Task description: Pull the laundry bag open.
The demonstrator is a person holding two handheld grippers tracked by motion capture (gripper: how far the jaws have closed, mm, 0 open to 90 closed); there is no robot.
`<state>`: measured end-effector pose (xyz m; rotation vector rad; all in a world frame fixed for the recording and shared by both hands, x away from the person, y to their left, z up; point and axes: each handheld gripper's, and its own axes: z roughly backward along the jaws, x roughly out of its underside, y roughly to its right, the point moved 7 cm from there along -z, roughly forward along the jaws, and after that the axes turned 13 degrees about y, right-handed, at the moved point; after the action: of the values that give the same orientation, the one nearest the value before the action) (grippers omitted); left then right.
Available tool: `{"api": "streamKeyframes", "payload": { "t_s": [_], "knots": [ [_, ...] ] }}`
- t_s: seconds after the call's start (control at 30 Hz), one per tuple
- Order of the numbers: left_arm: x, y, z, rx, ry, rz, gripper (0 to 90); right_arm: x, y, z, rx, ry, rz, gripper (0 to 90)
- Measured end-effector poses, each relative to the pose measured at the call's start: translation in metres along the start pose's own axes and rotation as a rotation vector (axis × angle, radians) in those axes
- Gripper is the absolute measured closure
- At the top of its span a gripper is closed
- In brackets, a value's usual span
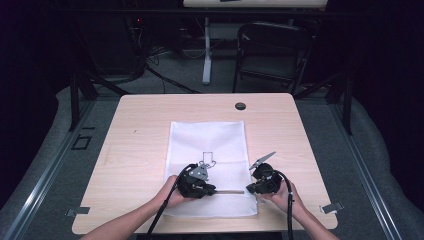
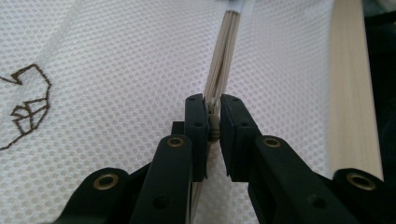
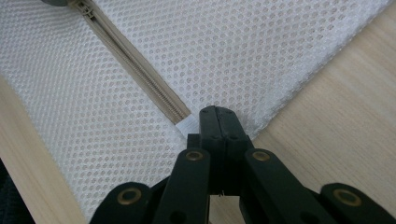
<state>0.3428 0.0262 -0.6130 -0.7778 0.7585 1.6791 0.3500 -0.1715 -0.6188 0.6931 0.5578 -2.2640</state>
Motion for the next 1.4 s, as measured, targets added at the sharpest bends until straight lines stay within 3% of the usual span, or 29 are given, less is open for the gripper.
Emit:
{"api": "streamKeyframes", "payload": {
  "t_s": [0.43,1.17,1.4],
  "knots": [
    [0.021,-0.011,0.029,-0.042,-0.030,0.038,82.0,0.000,0.001,0.000,-0.002,-0.007,0.007,90.0],
    [0.027,-0.010,0.041,-0.036,-0.031,0.038,82.1,0.000,0.001,0.000,-0.003,-0.005,0.003,90.0],
    [0.036,-0.016,0.054,-0.067,-0.045,0.055,82.0,0.000,0.001,0.000,-0.003,-0.006,0.004,90.0]
  ]
}}
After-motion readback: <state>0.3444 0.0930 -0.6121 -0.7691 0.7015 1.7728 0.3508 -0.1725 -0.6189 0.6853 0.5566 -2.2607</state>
